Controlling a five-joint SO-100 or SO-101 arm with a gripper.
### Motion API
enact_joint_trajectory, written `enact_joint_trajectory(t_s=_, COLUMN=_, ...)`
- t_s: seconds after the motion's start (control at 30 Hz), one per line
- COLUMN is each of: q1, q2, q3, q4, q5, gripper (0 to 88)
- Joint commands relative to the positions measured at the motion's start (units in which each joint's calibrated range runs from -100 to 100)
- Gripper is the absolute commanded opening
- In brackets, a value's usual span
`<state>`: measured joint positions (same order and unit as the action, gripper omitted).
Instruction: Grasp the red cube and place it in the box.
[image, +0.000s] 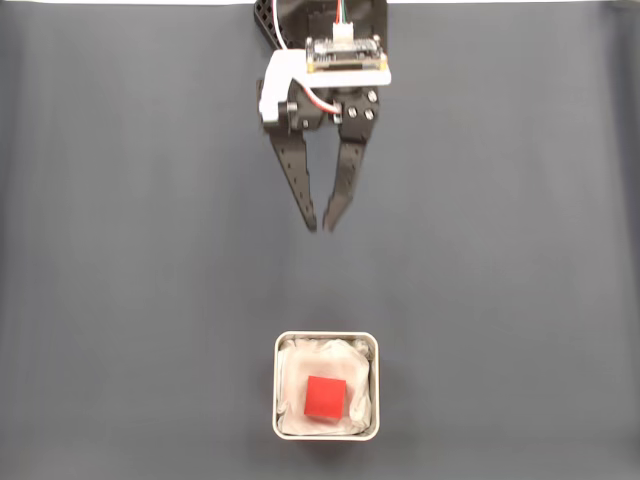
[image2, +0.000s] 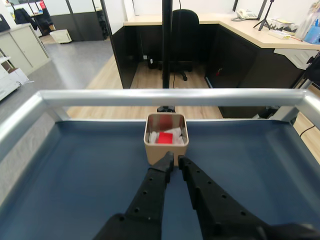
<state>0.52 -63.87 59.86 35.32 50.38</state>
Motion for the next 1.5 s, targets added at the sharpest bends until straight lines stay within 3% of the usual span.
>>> enact_joint_trajectory(t_s=0.0, q1=-0.4, q2=-14.6, q3=14.2, q4=2.1, q5=0.8, gripper=0.0)
enact_joint_trajectory(t_s=0.33, q1=-0.6, q2=-31.4, q3=38.8, q4=15.9, q5=1.4, gripper=0.0)
enact_joint_trajectory(t_s=0.57, q1=-2.9, q2=-35.9, q3=40.0, q4=33.9, q5=-1.6, gripper=0.0)
enact_joint_trajectory(t_s=0.97, q1=-2.6, q2=-36.0, q3=40.0, q4=40.3, q5=-1.5, gripper=0.0)
enact_joint_trajectory(t_s=1.47, q1=-2.4, q2=-36.0, q3=40.0, q4=40.5, q5=-1.5, gripper=0.0)
